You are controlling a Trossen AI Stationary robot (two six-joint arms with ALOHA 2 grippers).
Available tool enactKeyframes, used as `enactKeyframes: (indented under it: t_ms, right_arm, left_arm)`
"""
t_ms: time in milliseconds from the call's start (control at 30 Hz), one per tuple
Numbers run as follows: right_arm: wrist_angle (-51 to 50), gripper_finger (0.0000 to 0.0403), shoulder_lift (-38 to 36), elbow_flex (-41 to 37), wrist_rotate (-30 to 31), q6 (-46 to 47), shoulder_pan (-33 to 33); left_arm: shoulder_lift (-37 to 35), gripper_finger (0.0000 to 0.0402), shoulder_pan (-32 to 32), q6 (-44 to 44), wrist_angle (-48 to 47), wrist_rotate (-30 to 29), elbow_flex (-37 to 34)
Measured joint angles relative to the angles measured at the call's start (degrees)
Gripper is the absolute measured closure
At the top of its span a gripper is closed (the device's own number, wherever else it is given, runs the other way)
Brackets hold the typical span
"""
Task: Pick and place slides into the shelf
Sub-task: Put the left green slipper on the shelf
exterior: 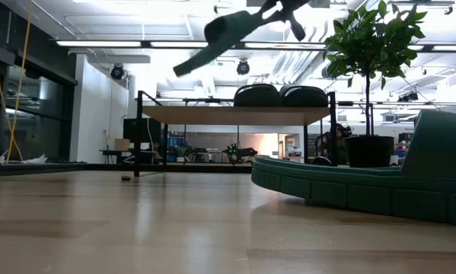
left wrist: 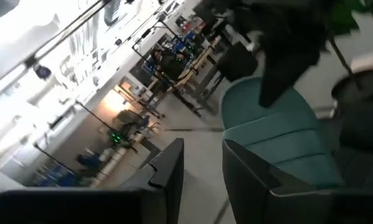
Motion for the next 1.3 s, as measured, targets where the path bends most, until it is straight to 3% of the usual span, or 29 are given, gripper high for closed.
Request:
enactKeyframes:
  t_ms: [233, 533, 867, 1100, 1300]
  right_arm:
    - [2.24, 0.0393, 0.0, 0.0, -3.63, 0.2, -2.81]
    - [5.74, 0.0393, -0.02, 0.0, -16.48, 2.92, -7.96]
    - [7.65, 0.0393, -0.04, 0.0, -29.02, 8.28, -9.31]
    - [9.77, 0.0393, -0.06, 0.0, -35.91, 12.05, -10.26]
    - [13.3, 0.0393, -0.07, 0.0, -38.09, 15.37, -12.99]
  left_arm:
    - [-6.81, 0.0305, -0.52, -8.56, -1.77, 3.73, 0.0]
    - [-10.03, 0.0304, -4.47, -14.4, -11.52, 11.39, -0.02]
    - [-6.91, 0.0304, -10.35, 0.28, -26.63, 1.03, -0.09]
    - [-6.86, 0.0304, -12.77, 9.63, -25.25, -1.23, -0.09]
    - [-7.11, 0.0304, -16.97, 16.74, -23.89, -0.99, -0.09]
